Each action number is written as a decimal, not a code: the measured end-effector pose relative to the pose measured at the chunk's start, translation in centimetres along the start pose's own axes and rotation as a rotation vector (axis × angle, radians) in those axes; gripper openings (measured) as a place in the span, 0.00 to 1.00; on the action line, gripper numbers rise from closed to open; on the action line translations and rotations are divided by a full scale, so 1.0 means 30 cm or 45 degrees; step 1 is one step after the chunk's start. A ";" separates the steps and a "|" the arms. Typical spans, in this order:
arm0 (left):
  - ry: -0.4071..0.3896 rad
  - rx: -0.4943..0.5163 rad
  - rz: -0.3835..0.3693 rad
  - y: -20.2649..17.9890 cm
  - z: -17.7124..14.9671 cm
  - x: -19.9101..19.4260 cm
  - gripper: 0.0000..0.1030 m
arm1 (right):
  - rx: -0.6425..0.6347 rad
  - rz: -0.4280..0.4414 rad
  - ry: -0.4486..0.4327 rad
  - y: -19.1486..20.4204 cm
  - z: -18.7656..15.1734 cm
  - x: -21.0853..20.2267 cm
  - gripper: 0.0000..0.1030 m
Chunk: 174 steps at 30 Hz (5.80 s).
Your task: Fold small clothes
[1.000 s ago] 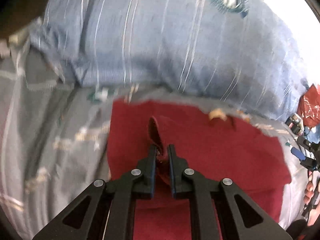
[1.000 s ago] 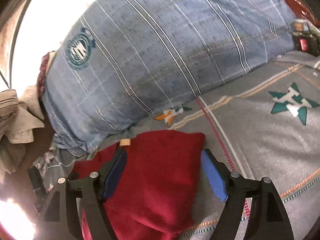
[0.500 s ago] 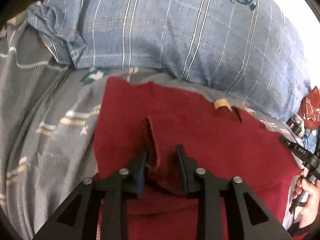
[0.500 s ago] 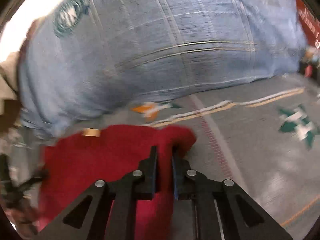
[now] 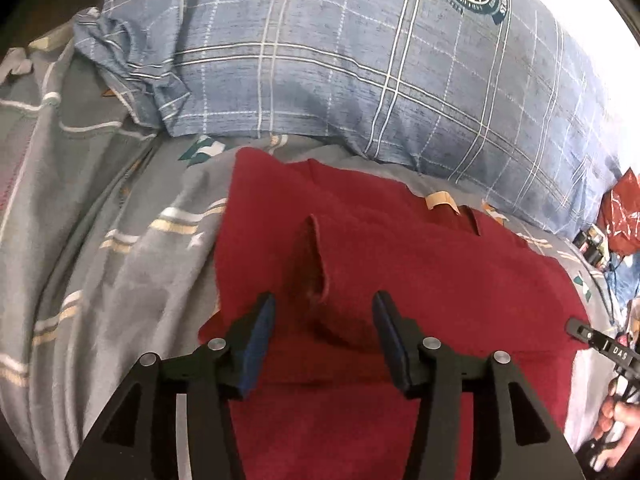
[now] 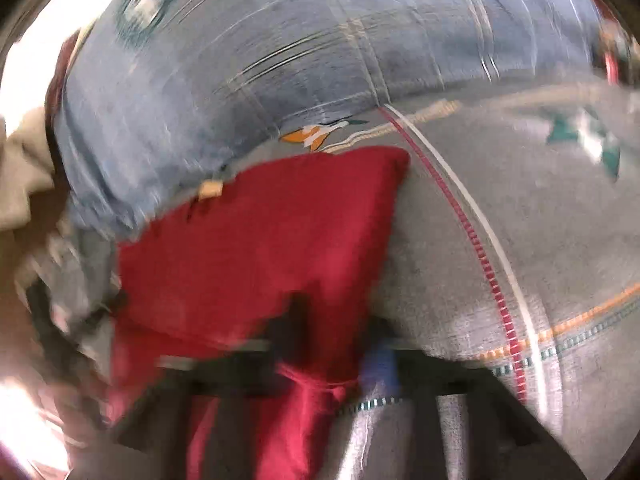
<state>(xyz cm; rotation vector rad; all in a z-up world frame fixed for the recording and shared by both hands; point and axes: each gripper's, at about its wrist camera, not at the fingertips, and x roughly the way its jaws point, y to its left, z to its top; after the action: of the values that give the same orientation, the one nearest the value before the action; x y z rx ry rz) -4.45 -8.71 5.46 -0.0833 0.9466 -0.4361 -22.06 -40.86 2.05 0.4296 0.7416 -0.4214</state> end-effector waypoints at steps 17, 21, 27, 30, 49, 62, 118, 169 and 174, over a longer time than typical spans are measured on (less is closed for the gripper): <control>0.042 -0.091 0.022 0.078 -0.254 -0.266 0.65 | -0.089 0.102 -0.002 0.018 -0.109 -0.204 0.55; 0.089 -0.089 0.015 0.066 -0.325 -0.281 0.65 | -0.143 0.092 0.048 0.045 -0.173 -0.174 0.46; 0.081 -0.088 0.036 0.076 -0.358 -0.306 0.65 | -0.080 0.116 0.095 0.038 -0.196 -0.090 0.37; 0.085 -0.099 0.030 0.077 -0.359 -0.309 0.65 | -0.102 0.083 0.055 0.055 -0.196 -0.084 0.34; 0.054 0.013 0.123 0.049 -0.409 -0.321 0.69 | -0.125 0.061 0.032 0.020 -0.223 -0.166 0.39; 0.078 -0.004 0.067 0.060 -0.431 -0.369 0.70 | -0.243 0.062 0.078 0.053 -0.349 -0.169 0.08; 0.356 0.002 -0.216 0.081 -0.696 -0.542 0.70 | -0.079 0.449 0.303 -0.110 -0.570 -0.400 0.07; -0.147 0.095 -0.271 -0.052 0.029 -0.450 0.09 | 0.137 0.698 -0.133 0.098 0.063 -0.302 0.07; -0.052 0.050 -0.302 -0.014 -0.048 -0.410 0.57 | 0.162 0.672 -0.113 0.074 0.105 -0.243 0.07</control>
<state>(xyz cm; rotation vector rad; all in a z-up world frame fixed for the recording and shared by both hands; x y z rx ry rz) -11.94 -4.04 14.16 -0.1694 0.8913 -0.6691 -24.03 -39.07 9.85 0.6988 0.4906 0.0103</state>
